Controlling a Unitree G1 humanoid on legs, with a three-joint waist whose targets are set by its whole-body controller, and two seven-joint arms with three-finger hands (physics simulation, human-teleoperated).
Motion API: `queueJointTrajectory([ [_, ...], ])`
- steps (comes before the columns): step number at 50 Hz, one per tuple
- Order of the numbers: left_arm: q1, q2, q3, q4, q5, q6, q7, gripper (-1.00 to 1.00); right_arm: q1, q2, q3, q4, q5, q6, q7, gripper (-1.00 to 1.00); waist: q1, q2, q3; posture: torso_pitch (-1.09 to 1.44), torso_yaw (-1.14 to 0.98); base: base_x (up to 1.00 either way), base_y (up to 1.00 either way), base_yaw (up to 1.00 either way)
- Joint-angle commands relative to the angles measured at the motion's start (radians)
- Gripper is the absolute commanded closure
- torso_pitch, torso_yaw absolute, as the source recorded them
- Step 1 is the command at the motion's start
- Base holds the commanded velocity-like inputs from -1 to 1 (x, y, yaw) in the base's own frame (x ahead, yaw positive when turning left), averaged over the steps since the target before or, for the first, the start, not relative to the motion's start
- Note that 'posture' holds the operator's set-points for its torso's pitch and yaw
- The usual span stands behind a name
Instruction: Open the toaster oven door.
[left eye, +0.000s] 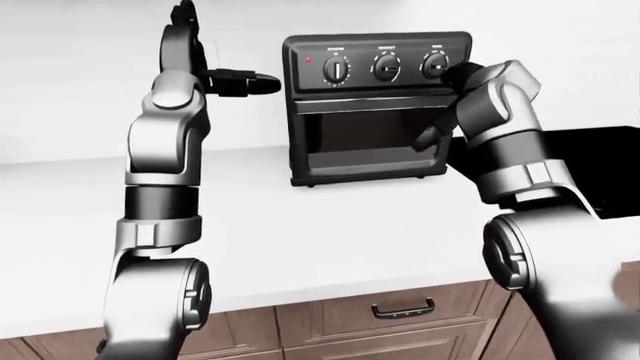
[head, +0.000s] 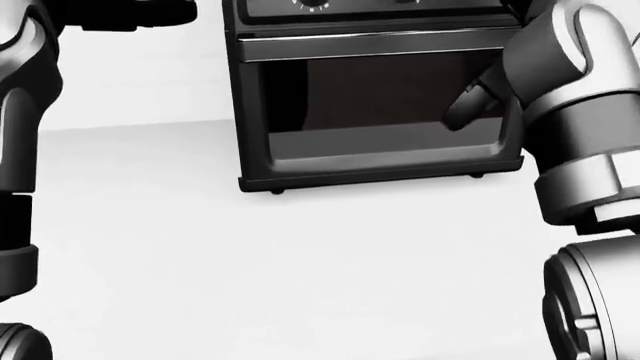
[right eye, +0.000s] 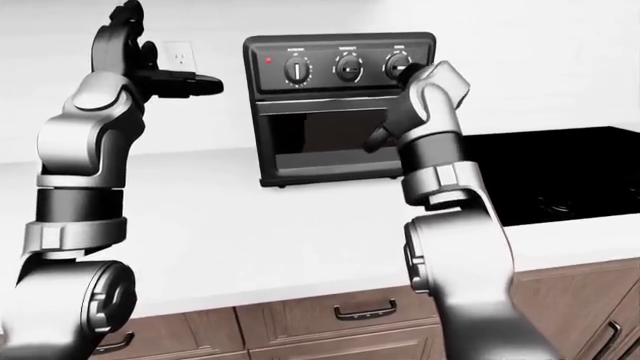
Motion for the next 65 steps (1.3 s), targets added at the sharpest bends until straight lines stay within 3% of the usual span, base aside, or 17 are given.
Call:
queueJointTrajectory([
  [1, -0.037, 0.011, 0.006, -0.027, 0.002, -0.026, 0.002, -1.00, -0.047, -0.004, 0.000, -0.016, -0.031, -0.035, -0.020, -1.00, 0.000, -0.001, -0.012, -0.54, 0.00, 0.00, 0.00, 0.00],
  [26, -0.029, 0.002, 0.004, -0.041, -0.001, -0.020, 0.006, -1.00, -0.120, 0.074, 0.033, 0.240, -0.146, -0.159, -0.127, -1.00, 0.002, 0.006, -0.014, -0.54, 0.00, 0.00, 0.00, 0.00],
  [43, -0.020, -0.004, 0.002, -0.063, -0.005, -0.007, 0.006, -1.00, -0.170, 0.095, 0.075, 0.333, -0.264, -0.237, -0.095, -1.00, 0.005, 0.010, -0.012, -0.54, 0.00, 0.00, 0.00, 0.00],
  [53, -0.016, -0.008, 0.001, -0.076, -0.007, -0.001, 0.009, -1.00, -0.152, 0.115, 0.080, 0.354, -0.316, -0.408, -0.030, -1.00, 0.004, 0.012, -0.012, -0.54, 0.00, 0.00, 0.00, 0.00],
  [65, -0.012, -0.016, -0.003, -0.098, -0.005, 0.014, 0.009, -1.00, -0.161, 0.114, 0.088, 0.380, -0.397, -0.490, -0.082, -1.00, -0.002, 0.013, -0.012, -0.54, 0.00, 0.00, 0.00, 0.00],
])
